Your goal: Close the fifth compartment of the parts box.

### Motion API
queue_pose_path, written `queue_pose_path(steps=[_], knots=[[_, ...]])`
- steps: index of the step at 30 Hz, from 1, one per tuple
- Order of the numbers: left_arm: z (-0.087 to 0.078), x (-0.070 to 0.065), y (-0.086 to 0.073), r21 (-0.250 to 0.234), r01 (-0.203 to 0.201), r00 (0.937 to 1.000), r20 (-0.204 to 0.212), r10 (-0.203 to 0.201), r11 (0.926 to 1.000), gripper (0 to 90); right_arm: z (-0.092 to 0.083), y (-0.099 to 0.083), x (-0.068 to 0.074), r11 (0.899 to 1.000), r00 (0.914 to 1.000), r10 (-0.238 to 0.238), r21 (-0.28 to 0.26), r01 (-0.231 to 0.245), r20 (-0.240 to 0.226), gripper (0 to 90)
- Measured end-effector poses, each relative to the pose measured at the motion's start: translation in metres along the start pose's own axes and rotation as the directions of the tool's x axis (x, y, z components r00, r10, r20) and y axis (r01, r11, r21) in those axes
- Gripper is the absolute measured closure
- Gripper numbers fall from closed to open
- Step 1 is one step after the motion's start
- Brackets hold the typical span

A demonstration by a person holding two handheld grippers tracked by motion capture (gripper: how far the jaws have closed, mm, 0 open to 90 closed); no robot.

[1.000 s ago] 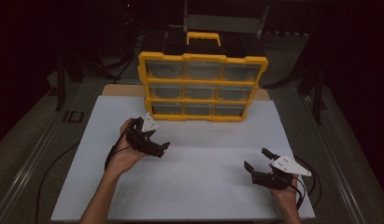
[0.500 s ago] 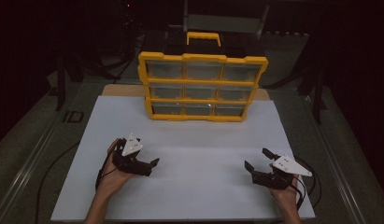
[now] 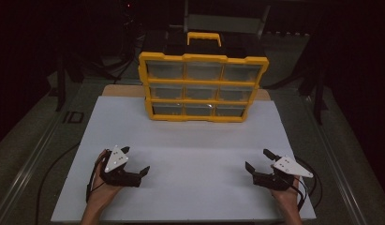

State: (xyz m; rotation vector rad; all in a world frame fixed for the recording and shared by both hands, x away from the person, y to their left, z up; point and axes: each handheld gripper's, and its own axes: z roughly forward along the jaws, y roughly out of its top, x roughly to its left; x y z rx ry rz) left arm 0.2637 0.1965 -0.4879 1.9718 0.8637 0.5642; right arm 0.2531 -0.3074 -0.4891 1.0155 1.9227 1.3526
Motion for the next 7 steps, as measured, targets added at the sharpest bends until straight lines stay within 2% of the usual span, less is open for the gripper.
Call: queue_pose_path(steps=[3,7], knots=[[-0.0039,0.0008,-0.0043,-0.003,0.002,0.9999,-0.01,-0.002,1.0,0.4,0.0,0.0,0.0004,1.0,1.0,0.0,0.001,0.0,-0.001,12.1],[-0.0102,0.0067,-0.0105,-0.017,0.03,0.9991,-0.031,-0.03,0.9994,0.4,0.0,0.0002,0.0005,1.0,1.0,0.0,-0.001,0.0,0.001,11.8]])
